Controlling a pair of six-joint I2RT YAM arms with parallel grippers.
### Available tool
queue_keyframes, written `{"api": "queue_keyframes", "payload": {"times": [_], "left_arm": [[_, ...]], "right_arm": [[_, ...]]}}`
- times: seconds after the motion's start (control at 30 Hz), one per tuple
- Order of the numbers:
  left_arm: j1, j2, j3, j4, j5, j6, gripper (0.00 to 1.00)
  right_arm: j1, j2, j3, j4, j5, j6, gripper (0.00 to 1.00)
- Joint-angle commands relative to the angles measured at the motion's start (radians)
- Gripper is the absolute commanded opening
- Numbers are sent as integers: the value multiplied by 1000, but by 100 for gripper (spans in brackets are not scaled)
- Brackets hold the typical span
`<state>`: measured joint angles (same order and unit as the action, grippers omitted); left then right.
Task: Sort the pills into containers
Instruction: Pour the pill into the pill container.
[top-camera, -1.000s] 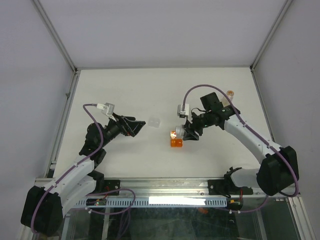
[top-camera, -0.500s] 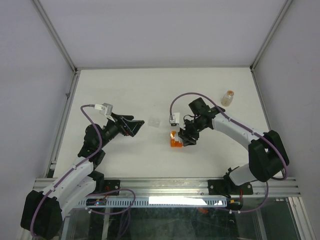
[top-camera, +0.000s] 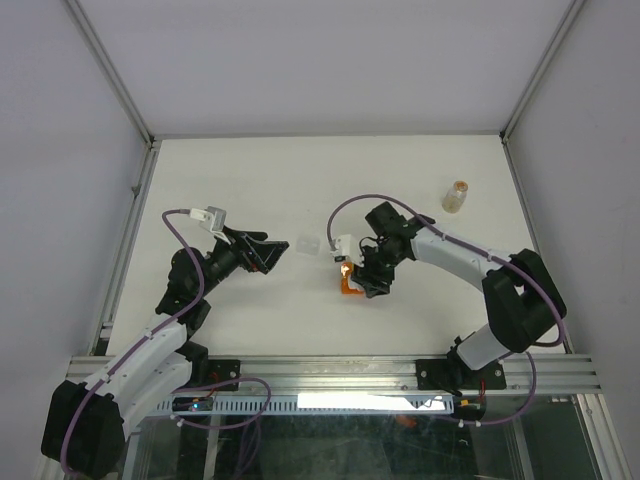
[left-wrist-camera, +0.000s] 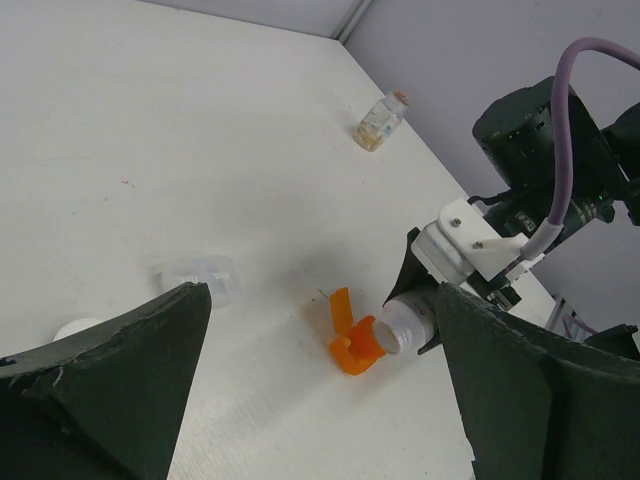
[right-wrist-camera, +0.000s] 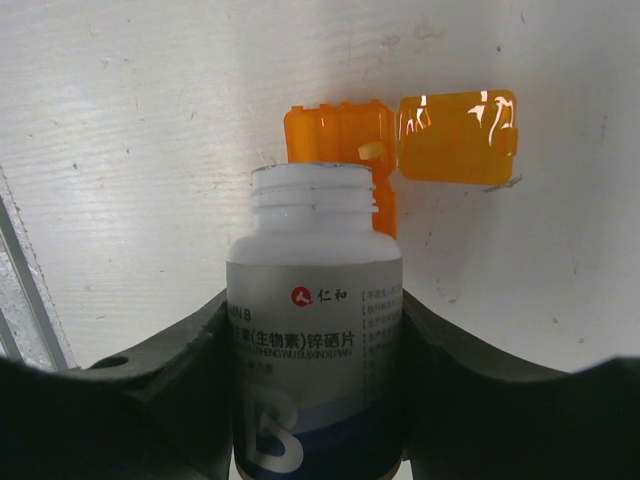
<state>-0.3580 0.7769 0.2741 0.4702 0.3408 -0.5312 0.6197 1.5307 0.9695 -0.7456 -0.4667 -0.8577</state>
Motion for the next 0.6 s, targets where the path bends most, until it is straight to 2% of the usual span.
{"api": "queue_keyframes", "payload": {"times": [0.0, 0.57], "left_arm": [[6, -14, 0, 30, -10, 21, 99], [6, -11, 0, 35, -6, 20, 99]], "right_arm": [[21, 13, 28, 11, 58, 17, 0], [93, 71, 130, -81, 190, 76, 0]]}}
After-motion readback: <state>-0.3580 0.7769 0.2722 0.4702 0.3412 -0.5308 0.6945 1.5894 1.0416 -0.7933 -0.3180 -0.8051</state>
